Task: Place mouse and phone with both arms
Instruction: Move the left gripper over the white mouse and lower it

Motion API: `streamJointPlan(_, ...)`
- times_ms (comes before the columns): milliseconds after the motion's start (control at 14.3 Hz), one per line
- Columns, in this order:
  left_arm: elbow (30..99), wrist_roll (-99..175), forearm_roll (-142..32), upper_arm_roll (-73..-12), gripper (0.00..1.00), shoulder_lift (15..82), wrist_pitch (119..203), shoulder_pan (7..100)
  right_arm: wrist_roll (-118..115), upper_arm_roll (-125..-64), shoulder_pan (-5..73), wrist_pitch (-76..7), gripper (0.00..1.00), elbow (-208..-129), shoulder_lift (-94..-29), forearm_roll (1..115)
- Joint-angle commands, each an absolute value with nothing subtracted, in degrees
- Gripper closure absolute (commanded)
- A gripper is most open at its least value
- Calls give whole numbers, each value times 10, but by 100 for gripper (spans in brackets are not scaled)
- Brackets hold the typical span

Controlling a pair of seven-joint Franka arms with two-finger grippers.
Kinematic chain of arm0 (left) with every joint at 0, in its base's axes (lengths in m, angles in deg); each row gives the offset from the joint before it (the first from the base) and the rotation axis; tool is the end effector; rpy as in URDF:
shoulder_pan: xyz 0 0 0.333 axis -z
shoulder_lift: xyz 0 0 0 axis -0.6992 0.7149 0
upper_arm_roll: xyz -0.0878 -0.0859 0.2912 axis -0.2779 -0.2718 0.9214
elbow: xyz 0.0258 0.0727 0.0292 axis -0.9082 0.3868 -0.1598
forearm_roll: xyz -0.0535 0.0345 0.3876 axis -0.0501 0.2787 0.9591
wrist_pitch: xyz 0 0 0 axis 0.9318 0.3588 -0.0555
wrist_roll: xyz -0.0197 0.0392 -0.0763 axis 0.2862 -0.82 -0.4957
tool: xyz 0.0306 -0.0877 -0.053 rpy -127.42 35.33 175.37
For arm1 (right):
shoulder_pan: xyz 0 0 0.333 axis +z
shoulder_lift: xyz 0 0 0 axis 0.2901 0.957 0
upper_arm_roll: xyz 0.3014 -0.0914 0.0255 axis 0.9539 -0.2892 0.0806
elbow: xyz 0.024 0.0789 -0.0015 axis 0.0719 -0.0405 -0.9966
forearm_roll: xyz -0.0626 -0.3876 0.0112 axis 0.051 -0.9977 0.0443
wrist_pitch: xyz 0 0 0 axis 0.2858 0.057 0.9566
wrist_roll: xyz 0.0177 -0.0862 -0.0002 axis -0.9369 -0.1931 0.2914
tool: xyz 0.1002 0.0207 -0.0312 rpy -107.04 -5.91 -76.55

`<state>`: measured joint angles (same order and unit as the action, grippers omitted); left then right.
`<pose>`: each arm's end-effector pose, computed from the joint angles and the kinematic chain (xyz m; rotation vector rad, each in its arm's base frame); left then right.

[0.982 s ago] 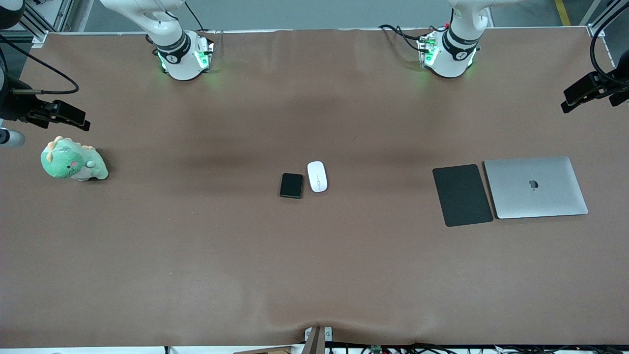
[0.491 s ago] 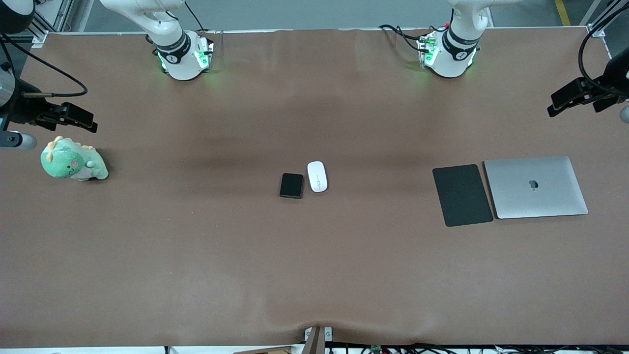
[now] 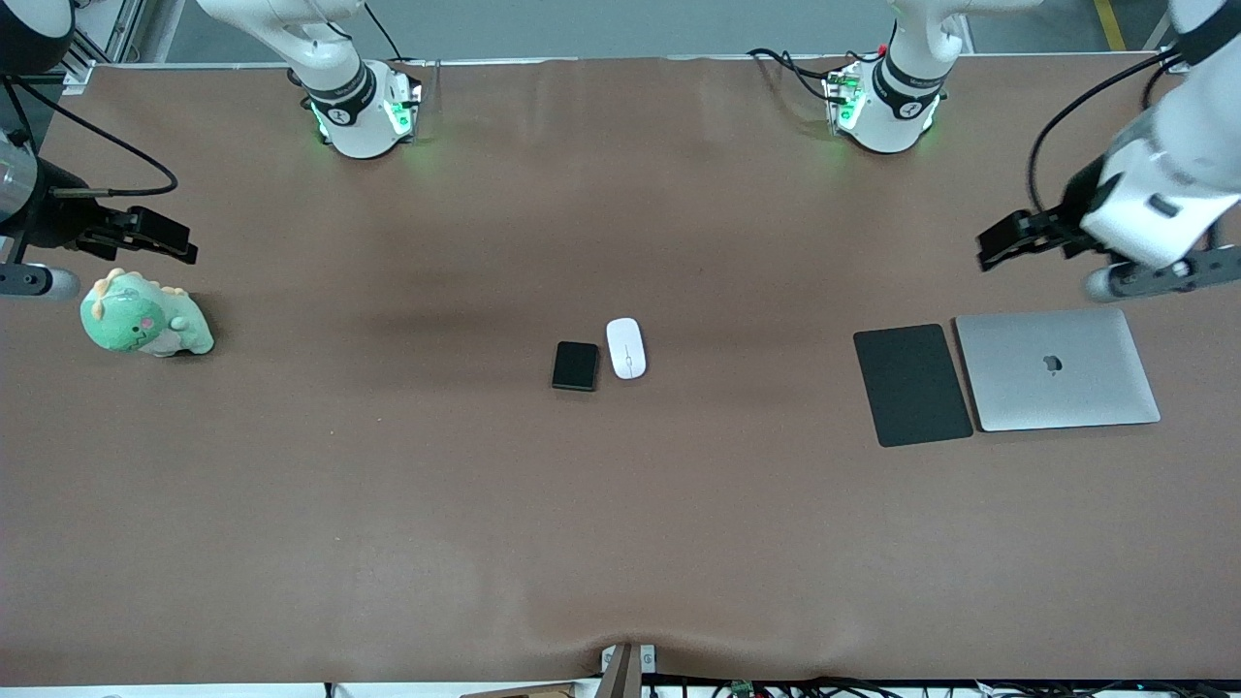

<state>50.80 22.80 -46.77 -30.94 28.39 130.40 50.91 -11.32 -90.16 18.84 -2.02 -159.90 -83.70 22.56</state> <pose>0.5617 -0.1305 0.6016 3.1259 0.2340 -0.1367 0.5487 0.0113 0.6000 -3.1075 0.1128 0.2347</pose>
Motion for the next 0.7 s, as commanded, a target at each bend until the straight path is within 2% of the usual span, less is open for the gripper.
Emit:
streamJointPlan(0,495,175,-466,-309,0,323,1329,558,-150,-902,211,-25,0,-1601,-835,237)
streamJointPlan(351,488,59,-466,-309,0,396,1413,652,-193,-902,242,-37,0,-1602,-827,240)
streamJointPlan(631,443,-35,-447,-307,0,475,1455,725,-220,-902,265,-46,0,-1602,-824,240)
